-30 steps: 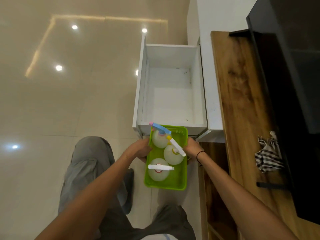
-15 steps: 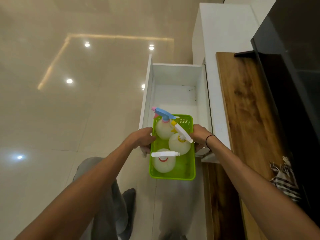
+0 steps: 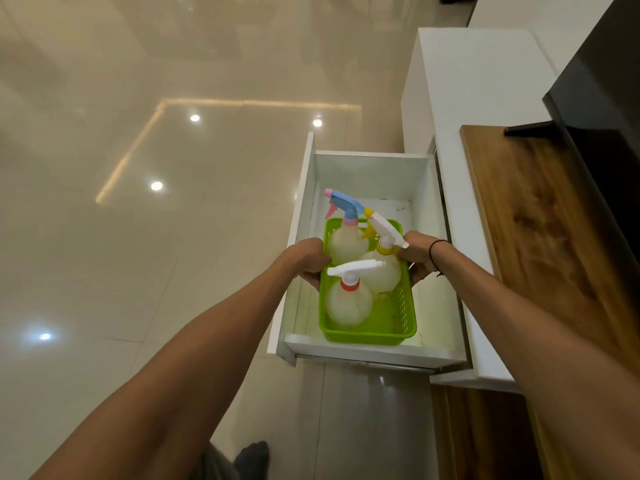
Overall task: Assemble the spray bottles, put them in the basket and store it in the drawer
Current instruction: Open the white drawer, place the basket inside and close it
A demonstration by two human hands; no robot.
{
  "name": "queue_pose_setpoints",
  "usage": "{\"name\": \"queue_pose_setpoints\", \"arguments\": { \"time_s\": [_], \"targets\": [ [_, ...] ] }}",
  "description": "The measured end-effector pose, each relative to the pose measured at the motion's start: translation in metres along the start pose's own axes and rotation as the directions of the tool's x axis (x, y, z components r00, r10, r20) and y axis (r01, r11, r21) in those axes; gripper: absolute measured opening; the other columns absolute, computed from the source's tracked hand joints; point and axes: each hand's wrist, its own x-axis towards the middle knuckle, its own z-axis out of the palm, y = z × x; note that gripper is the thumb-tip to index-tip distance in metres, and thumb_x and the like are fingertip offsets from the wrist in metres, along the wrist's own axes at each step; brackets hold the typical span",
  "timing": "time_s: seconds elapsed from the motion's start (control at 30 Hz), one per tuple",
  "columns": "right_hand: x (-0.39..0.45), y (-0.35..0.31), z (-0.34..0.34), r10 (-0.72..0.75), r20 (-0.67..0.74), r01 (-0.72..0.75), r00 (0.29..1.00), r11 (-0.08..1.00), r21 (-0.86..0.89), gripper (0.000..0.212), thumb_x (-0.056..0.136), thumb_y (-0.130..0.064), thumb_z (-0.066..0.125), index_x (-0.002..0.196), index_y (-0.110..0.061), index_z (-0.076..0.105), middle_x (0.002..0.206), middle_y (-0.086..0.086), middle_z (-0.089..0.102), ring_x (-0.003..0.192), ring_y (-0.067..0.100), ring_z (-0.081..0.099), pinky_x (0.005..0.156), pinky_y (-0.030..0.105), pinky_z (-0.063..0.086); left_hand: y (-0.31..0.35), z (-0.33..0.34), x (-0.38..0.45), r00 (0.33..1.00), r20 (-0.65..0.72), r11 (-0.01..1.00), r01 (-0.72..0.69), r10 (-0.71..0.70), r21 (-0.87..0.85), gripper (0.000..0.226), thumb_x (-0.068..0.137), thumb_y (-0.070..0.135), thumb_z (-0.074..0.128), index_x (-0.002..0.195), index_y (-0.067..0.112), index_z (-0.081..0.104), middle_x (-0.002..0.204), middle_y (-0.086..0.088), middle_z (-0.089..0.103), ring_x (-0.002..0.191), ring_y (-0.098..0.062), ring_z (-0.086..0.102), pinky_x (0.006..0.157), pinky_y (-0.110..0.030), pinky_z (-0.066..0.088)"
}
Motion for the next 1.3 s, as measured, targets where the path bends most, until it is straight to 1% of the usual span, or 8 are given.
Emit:
{"name": "queue_pose_setpoints", "arguments": {
  "time_s": [0.1, 0.2, 0.33, 0.5, 0.73, 0.9, 1.13, 1.3],
  "targets": [
    [0.022, -0.003, -0.003, -0.011, -0.022, 0.012, 1.000, 1.000, 0.020, 0.029, 0.101, 0.002, 0.043, 0.124, 0.014, 0.055, 0.120, 0.036, 0.065, 0.094, 0.056, 0.073, 0.084, 0.064, 0.061, 0.001, -0.004, 0.021, 1.000, -0.018, 1.000, -0.016, 0.016, 0.003, 0.018, 0.100, 0.009, 0.047, 0.087, 0.010, 0.059, 0.107, -0.026, 0.077, 0.095, -0.043, 0.078, 0.085, -0.048, 0.066],
    [0.042, -0.003, -0.004, -0.006, -0.030, 0.007, 1.000, 0.999, 0.032, 0.029, 0.101, 0.001, 0.045, 0.122, 0.016, 0.056, 0.114, 0.035, 0.067, 0.085, 0.053, 0.074, 0.080, 0.060, 0.062, 0.002, -0.008, 0.040, 1.000, -0.021, 0.999, -0.006, 0.007, 0.042, 0.020, 0.103, 0.010, 0.049, 0.085, 0.011, 0.056, 0.100, -0.022, 0.074, 0.096, -0.043, 0.078, 0.077, -0.044, 0.066],
    [0.070, -0.001, 0.003, -0.002, -0.050, 0.005, 0.999, 0.999, 0.055, 0.030, 0.101, 0.000, 0.040, 0.123, 0.014, 0.055, 0.112, 0.034, 0.066, 0.090, 0.055, 0.073, 0.084, 0.061, 0.061, 0.000, -0.006, 0.069, 0.999, -0.044, 0.997, 0.021, -0.018, 0.076, 0.020, 0.102, 0.007, 0.051, 0.084, 0.007, 0.059, 0.079, -0.014, 0.074, 0.055, -0.024, 0.074, 0.052, -0.030, 0.062],
    [0.109, 0.009, 0.014, 0.038, -0.080, -0.033, 0.996, 0.998, 0.060, 0.030, 0.101, 0.004, 0.041, 0.126, 0.016, 0.053, 0.118, 0.040, 0.065, 0.097, 0.057, 0.072, 0.088, 0.064, 0.059, -0.007, 0.012, 0.108, 0.999, 0.001, 0.997, 0.052, -0.052, 0.056, 0.024, 0.103, 0.007, 0.057, 0.117, -0.006, 0.071, 0.108, -0.025, 0.078, 0.091, -0.037, 0.078, 0.090, -0.047, 0.064],
    [0.144, 0.025, 0.031, 0.058, -0.094, -0.057, 0.994, 0.998, 0.022, 0.020, 0.102, 0.002, 0.042, 0.116, 0.011, 0.053, 0.112, 0.035, 0.065, 0.097, 0.056, 0.073, 0.086, 0.063, 0.061, -0.023, 0.033, 0.148, 0.995, -0.005, 0.993, 0.100, -0.100, 0.057, 0.021, 0.106, 0.007, 0.055, 0.116, -0.004, 0.069, 0.112, -0.025, 0.077, 0.099, -0.038, 0.079, 0.091, -0.048, 0.064],
    [0.162, 0.035, 0.042, 0.080, -0.083, -0.079, 0.993, 0.997, 0.009, 0.022, 0.099, 0.000, 0.042, 0.112, 0.011, 0.056, 0.089, 0.029, 0.065, 0.094, 0.056, 0.073, 0.088, 0.064, 0.060, -0.034, 0.043, 0.166, 0.995, 0.004, 0.993, 0.101, -0.102, 0.067, 0.021, 0.105, 0.011, 0.059, 0.118, -0.002, 0.069, 0.110, -0.024, 0.077, 0.097, -0.037, 0.079, 0.089, -0.047, 0.065],
    [0.179, 0.045, 0.049, 0.068, -0.107, -0.074, 0.992, 0.996, -0.052, 0.014, 0.097, 0.002, 0.045, 0.087, 0.005, 0.055, 0.078, 0.026, 0.063, 0.061, 0.041, 0.069, 0.048, 0.046, 0.060, -0.049, 0.063, 0.191, 0.995, -0.007, 0.993, 0.100, -0.100, 0.070, 0.021, 0.104, 0.017, 0.063, 0.117, 0.002, 0.070, 0.105, -0.022, 0.078, 0.088, -0.035, 0.081, 0.084, -0.048, 0.066],
    [0.185, 0.043, 0.052, 0.059, -0.128, -0.069, 0.990, 0.995, -0.078, 0.016, 0.096, 0.004, 0.045, 0.082, 0.004, 0.053, 0.073, 0.028, 0.063, 0.056, 0.039, 0.068, 0.051, 0.046, 0.061, -0.056, 0.067, 0.199, 0.994, -0.071, 0.992, 0.095, -0.089, 0.086, 0.018, 0.102, 0.017, 0.066, 0.112, 0.003, 0.069, 0.094, -0.019, 0.076, 0.077, -0.032, 0.079, 0.075, -0.042, 0.068]
  ]
}}
